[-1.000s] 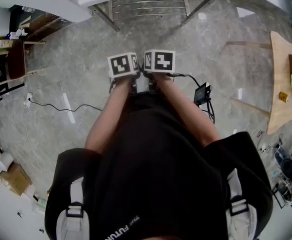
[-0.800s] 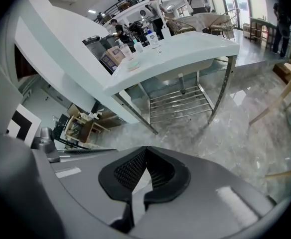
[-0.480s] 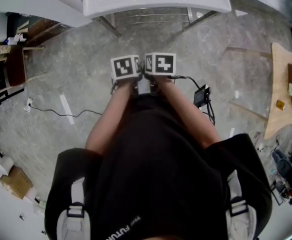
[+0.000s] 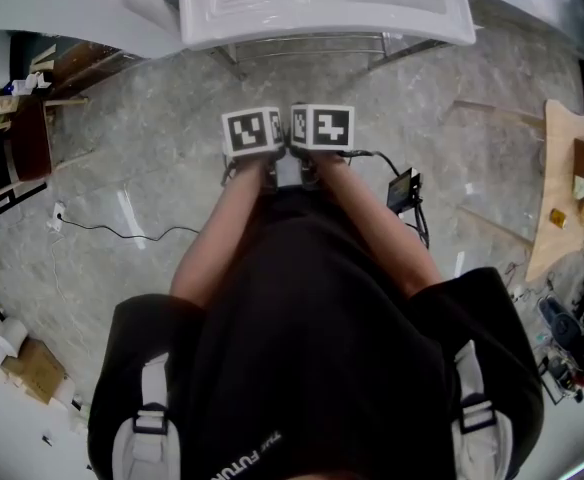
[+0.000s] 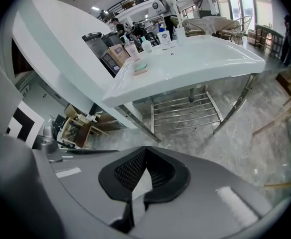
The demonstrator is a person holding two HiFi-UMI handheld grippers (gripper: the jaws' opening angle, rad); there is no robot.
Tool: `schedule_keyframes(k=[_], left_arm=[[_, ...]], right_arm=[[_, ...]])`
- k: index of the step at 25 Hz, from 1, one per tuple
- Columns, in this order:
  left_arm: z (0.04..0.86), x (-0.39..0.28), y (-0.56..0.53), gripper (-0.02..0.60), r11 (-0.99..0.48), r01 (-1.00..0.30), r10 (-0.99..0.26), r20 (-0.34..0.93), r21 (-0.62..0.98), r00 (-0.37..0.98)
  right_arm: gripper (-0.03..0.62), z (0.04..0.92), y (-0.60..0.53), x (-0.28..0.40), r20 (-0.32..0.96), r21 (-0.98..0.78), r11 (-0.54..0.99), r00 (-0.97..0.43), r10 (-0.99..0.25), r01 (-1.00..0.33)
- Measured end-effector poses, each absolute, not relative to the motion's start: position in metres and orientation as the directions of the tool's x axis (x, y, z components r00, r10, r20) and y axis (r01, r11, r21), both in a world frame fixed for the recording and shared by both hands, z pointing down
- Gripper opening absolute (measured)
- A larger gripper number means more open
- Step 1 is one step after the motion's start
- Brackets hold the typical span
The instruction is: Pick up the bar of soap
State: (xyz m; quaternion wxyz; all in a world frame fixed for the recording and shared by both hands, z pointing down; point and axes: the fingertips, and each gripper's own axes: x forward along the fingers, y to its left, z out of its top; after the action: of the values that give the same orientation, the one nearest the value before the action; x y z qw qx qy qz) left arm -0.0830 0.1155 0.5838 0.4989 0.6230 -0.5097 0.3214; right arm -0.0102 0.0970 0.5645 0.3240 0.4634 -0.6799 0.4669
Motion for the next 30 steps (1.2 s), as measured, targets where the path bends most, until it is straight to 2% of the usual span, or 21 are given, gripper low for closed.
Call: schedule_keyframes(k=[6, 9, 15, 30], left_arm=[[0.586, -0.094, 0.095, -0.003, -0.002, -0.946, -0.293, 0.905, 0.323, 0.309], [0.588, -0.106, 0.081, -0.003, -0.032, -0.957, -0.313, 0.907, 0.287, 0.282], [0.594, -0.103, 0.078, -0.003, -0.036, -0.936, -0.255, 0.903, 0.349, 0.347], [0.593, -0.125, 0.061, -0.003, -0.052, -0.937, -0.282, 0.895, 0.345, 0.345]], right_arm=[[0.014, 0.566, 0.077, -0.028, 0.875, -0.334, 0.121, -0.355, -0.330, -0.935], [0.014, 0.569, 0.069, -0.033, 0.874, -0.337, 0.114, -0.355, -0.330, -0.935], [0.014, 0.574, 0.057, -0.043, 0.873, -0.339, 0.091, -0.349, -0.339, -0.936], [0.014, 0.567, 0.038, -0.063, 0.867, -0.323, 0.110, -0.340, -0.364, -0.940]])
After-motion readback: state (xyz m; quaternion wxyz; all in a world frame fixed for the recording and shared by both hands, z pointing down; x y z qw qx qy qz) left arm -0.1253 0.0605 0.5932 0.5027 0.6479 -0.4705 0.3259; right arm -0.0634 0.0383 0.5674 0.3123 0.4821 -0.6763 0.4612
